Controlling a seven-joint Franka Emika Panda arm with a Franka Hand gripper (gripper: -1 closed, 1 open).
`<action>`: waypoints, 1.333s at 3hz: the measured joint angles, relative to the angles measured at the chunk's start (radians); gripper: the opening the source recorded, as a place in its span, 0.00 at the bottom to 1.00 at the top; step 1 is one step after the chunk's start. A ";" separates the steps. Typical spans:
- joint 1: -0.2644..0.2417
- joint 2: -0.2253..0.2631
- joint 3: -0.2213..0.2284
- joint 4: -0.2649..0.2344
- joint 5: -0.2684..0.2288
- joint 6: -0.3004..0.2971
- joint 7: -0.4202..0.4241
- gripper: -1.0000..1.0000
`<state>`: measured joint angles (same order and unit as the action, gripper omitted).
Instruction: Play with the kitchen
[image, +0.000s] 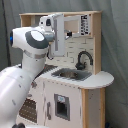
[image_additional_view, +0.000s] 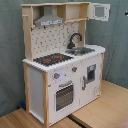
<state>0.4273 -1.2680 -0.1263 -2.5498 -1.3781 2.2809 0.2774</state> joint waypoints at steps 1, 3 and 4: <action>0.000 0.092 -0.007 0.056 0.000 0.029 0.000 0.00; 0.000 0.263 -0.008 0.163 0.000 0.082 0.001 0.00; 0.000 0.349 0.008 0.206 0.001 0.116 0.008 0.00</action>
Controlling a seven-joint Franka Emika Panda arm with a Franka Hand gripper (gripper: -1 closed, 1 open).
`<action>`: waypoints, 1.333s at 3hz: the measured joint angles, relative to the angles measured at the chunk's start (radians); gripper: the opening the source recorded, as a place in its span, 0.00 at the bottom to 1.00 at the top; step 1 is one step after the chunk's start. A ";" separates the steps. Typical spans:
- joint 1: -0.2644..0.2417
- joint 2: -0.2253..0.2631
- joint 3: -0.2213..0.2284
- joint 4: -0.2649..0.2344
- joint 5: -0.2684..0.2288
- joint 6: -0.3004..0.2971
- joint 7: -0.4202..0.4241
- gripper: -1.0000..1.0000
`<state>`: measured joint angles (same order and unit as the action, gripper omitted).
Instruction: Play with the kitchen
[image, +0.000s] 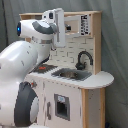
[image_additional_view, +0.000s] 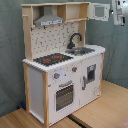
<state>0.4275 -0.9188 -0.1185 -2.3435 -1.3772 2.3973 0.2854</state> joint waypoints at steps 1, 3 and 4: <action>0.000 0.084 0.032 0.053 0.001 0.026 0.013 0.00; 0.000 0.243 0.108 0.153 0.001 0.065 0.026 0.00; 0.000 0.324 0.121 0.216 0.001 0.076 0.026 0.00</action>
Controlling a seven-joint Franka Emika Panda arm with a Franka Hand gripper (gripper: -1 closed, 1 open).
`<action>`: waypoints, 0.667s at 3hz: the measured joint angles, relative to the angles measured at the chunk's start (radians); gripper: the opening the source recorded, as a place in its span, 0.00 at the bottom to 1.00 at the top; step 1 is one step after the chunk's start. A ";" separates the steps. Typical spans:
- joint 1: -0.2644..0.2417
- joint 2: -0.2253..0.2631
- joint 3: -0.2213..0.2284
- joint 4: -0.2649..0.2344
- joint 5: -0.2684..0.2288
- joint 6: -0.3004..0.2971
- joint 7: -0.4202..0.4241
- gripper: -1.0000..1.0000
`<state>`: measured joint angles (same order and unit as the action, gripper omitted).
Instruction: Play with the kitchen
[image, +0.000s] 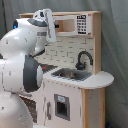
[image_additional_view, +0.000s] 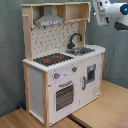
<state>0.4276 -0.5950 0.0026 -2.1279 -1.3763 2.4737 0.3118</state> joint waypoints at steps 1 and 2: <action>0.000 0.080 0.005 0.059 0.000 0.020 0.000 0.00; 0.000 0.160 0.026 0.126 0.000 0.029 0.000 0.00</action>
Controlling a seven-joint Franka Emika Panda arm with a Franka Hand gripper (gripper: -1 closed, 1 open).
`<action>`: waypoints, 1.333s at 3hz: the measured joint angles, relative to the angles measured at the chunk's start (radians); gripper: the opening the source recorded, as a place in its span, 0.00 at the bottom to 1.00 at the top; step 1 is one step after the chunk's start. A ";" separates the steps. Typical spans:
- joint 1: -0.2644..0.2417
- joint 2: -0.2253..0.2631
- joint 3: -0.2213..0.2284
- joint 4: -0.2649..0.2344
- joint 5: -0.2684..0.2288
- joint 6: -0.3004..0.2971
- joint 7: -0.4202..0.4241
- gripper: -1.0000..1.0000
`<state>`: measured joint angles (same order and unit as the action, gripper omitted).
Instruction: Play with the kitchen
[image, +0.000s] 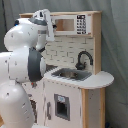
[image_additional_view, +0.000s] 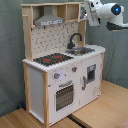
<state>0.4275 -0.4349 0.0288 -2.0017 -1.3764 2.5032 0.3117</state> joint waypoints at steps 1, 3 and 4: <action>0.000 0.076 0.018 0.074 0.000 0.000 -0.001 0.00; -0.011 0.222 0.013 0.223 0.002 0.000 0.004 0.00; -0.019 0.288 0.004 0.287 0.002 0.000 0.056 0.00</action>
<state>0.4089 -0.1473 0.0324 -1.7151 -1.3746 2.5033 0.3676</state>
